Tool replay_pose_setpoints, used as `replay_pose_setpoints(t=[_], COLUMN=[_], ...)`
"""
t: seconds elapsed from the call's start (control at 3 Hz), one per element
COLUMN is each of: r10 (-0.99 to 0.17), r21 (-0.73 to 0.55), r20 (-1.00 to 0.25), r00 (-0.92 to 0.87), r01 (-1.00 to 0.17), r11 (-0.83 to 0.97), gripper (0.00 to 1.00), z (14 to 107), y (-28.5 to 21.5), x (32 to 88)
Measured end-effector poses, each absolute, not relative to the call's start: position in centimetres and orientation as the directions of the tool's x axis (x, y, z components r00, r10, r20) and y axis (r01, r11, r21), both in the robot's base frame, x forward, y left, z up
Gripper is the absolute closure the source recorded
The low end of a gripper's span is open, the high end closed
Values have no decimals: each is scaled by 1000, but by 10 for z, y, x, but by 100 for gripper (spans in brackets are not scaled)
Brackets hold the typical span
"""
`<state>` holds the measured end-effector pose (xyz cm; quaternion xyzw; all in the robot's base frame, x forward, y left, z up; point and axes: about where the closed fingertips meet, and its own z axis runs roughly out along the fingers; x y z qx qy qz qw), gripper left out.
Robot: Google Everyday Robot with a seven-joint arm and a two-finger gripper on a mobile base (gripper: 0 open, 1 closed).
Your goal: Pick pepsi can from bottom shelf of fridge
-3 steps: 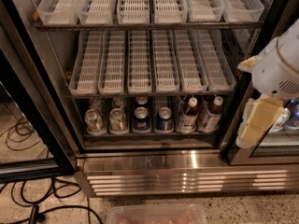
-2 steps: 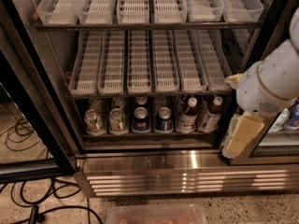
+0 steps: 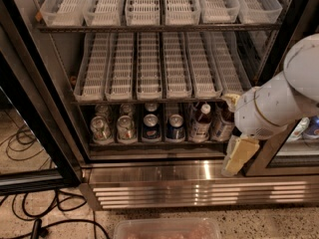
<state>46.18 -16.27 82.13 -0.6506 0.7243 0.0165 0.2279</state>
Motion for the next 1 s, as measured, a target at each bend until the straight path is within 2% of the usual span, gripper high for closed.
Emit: replay_pose_setpoints(t=[0.33, 0.67, 1.0], r10=[-933, -909, -835], r21=[-272, -274, -211], r20=[-357, -413, -533], r00=[-44, -60, -138], r01=[-951, -943, -934], r11=[149, 187, 288], gripper=[0, 0, 0], z=[820, 800, 745], y=[-160, -149, -119], x=[461, 465, 467])
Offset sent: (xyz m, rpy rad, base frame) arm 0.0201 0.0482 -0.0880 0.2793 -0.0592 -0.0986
